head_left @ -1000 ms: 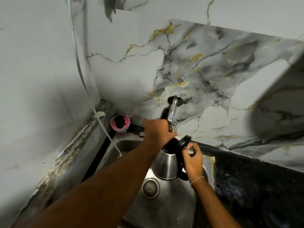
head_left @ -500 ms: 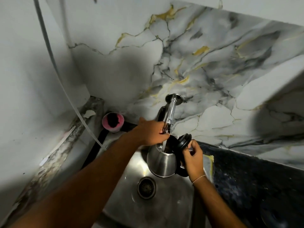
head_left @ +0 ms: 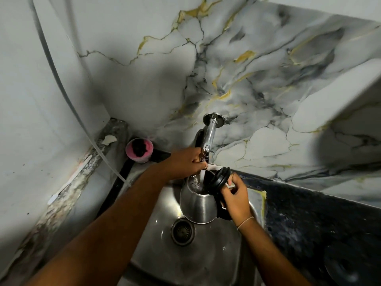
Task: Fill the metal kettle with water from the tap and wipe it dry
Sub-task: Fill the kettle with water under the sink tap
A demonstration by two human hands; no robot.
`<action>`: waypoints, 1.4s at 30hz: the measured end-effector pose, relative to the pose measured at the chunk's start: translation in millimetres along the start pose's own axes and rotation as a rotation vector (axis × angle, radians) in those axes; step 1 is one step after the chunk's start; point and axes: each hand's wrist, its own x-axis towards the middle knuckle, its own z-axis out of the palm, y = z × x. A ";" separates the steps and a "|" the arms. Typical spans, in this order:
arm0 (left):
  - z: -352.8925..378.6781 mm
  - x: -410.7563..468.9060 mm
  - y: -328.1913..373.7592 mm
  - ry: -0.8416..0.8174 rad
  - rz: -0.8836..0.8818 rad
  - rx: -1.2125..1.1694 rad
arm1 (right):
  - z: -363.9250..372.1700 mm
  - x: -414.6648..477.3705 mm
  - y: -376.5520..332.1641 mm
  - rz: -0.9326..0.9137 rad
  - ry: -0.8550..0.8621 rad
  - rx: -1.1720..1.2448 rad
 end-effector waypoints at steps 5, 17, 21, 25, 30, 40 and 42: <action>2.2 -4.9 -3.2 -0.004 -0.006 -0.071 | 2.7 -2.0 -0.7 -0.038 -0.017 0.019; -3.2 -7.8 1.8 -0.066 0.050 -0.114 | -2.4 -1.7 1.0 -0.005 -0.004 0.026; -6.5 -5.5 -2.9 -0.111 0.071 -0.180 | -2.6 -0.4 2.8 -0.018 -0.006 0.005; -7.6 -4.9 -5.5 -0.140 0.102 -0.243 | -3.1 -0.1 3.0 -0.026 -0.005 0.025; -4.3 0.5 -11.4 -0.163 0.125 -0.313 | -3.2 -1.4 0.3 -0.028 0.000 0.011; -6.7 13.2 -33.9 -0.221 0.154 -0.353 | -4.4 -0.4 -3.9 -0.011 -0.018 0.018; -6.2 13.9 -36.2 -0.217 0.154 -0.356 | -4.2 -0.1 -5.5 -0.021 -0.024 -0.008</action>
